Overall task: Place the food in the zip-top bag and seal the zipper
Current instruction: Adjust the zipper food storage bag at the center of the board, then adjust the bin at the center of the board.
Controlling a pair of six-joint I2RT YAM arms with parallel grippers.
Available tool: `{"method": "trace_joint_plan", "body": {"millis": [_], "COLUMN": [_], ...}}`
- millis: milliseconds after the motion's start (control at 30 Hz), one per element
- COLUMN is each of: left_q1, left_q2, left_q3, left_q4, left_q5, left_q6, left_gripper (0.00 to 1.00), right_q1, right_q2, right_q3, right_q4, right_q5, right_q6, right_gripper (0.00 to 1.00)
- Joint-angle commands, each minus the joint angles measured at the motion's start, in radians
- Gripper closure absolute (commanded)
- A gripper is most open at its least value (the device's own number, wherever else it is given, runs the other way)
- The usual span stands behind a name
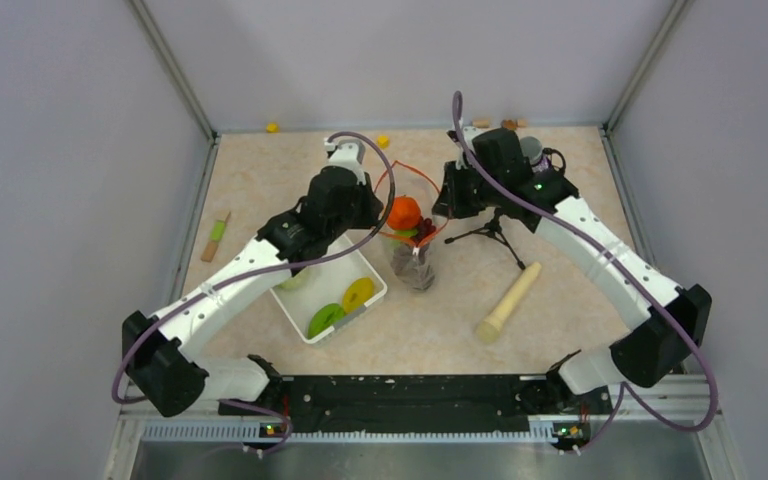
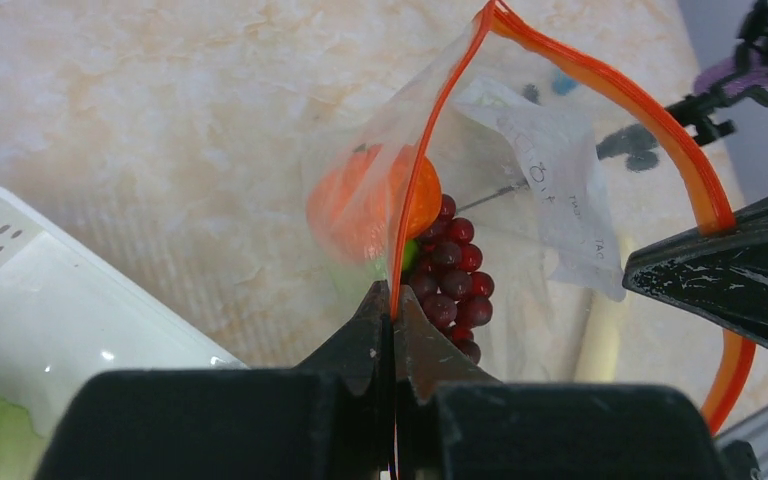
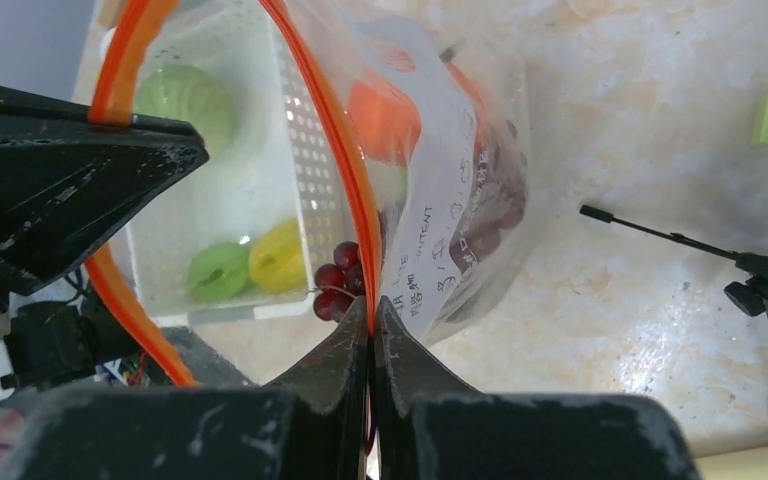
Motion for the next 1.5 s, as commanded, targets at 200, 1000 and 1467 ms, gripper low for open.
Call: {"method": "trace_joint_plan", "body": {"millis": [200, 1000, 1467], "left_q1": [-0.001, 0.000, 0.049], "left_q2": [-0.131, -0.513, -0.416], "left_q3": [-0.090, -0.307, -0.503], "left_q4": [0.102, -0.305, -0.399], "left_q5": [0.160, -0.181, -0.068], "left_q6": [-0.040, -0.146, -0.305], "left_gripper": [0.56, 0.03, 0.03], "right_q1": [0.002, 0.002, 0.002], "right_q2": [-0.134, -0.127, -0.122], "right_q3": [-0.077, -0.147, -0.148], "right_q4": [0.080, 0.136, 0.134], "right_q5": [-0.085, -0.061, -0.053], "right_q6": [-0.016, -0.030, -0.026], "right_gripper": [1.00, 1.00, 1.00]}}
